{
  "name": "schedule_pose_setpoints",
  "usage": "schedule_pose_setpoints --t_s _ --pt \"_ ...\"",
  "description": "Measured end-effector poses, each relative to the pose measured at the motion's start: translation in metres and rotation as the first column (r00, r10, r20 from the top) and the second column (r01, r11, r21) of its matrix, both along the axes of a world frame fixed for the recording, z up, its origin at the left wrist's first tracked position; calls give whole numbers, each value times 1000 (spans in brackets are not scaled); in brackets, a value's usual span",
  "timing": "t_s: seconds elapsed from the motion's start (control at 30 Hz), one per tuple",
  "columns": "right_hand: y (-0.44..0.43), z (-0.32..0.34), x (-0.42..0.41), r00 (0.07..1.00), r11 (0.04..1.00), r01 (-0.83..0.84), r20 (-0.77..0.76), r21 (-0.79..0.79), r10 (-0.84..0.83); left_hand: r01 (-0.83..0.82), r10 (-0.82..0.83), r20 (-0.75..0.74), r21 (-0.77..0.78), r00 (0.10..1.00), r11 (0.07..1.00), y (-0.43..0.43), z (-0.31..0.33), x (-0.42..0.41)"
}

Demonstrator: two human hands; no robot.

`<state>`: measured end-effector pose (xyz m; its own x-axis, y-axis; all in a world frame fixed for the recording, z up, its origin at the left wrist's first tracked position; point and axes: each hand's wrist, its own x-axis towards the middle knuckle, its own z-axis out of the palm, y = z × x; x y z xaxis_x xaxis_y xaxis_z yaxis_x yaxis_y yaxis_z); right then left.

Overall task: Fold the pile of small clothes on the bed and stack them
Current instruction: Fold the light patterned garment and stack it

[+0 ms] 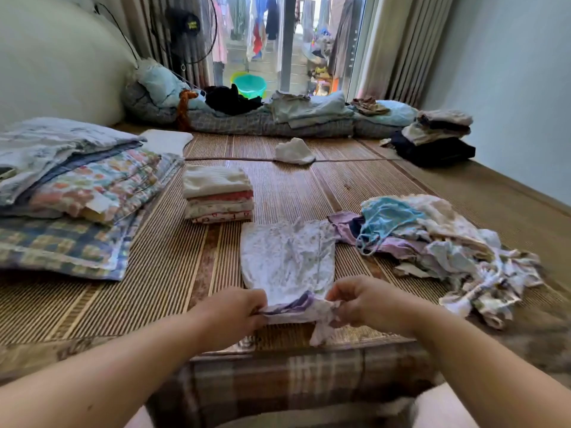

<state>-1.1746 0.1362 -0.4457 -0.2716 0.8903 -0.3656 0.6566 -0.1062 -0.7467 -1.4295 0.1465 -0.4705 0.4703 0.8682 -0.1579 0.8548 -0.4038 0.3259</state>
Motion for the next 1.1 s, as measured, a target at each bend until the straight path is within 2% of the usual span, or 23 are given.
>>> schedule_pose_setpoints --t_s 0.1,0.17,0.27,0.3,0.37,0.43,0.5,0.57,0.6,0.67,0.73,0.8,0.87,0.93,1.0,1.1 --pt "-1 13 1 995 992 -95 9 -82 96 66 -70 -39 -91 997 994 -3 6 -4" --pt "8 21 -3 997 995 -78 11 -57 79 45 -45 5 -159 999 986 -1 11 -3" --pt "37 18 -9 993 989 110 -48 98 -106 -80 157 275 -271 949 959 10 12 4" --pt "47 11 -11 979 974 190 -92 127 -179 -131 218 323 -270 921 954 17 9 7" --pt "60 -2 -18 943 928 327 -133 181 -306 -242 293 301 -194 908 951 33 2 9" --pt "56 -17 -25 923 871 375 -36 317 -384 -333 354 252 -124 901 935 42 -9 12" --pt "41 -32 -30 926 819 308 43 485 -374 -345 351 266 -68 898 936 43 -17 15" --pt "27 -48 -32 972 820 82 135 567 -191 -226 221 279 -13 935 974 36 -21 14" --pt "22 -56 -33 971 820 -85 232 566 -60 -119 112 216 19 970 993 33 -23 13" --pt "19 -69 -33 870 790 -395 468 470 156 90 -90 -13 29 996 996 28 -29 9" --pt "26 -80 -32 780 824 -473 584 313 226 161 -165 -195 -40 967 986 31 -41 3" --pt "36 -85 -31 770 860 -430 609 274 191 131 -147 -256 -80 955 988 37 -52 -1" --pt "43 -84 -29 812 871 -361 572 332 119 97 -114 -235 -83 965 992 44 -55 -3" --pt "44 -75 -29 837 873 -324 541 365 85 80 -90 -151 -71 984 994 47 -53 -5" --pt "43 -65 -28 865 904 -285 492 319 99 10 -9 4 -79 1000 997 47 -49 -8" --pt "40 -46 -22 929 960 -183 357 211 99 -68 115 203 -225 972 972 43 -37 -10"
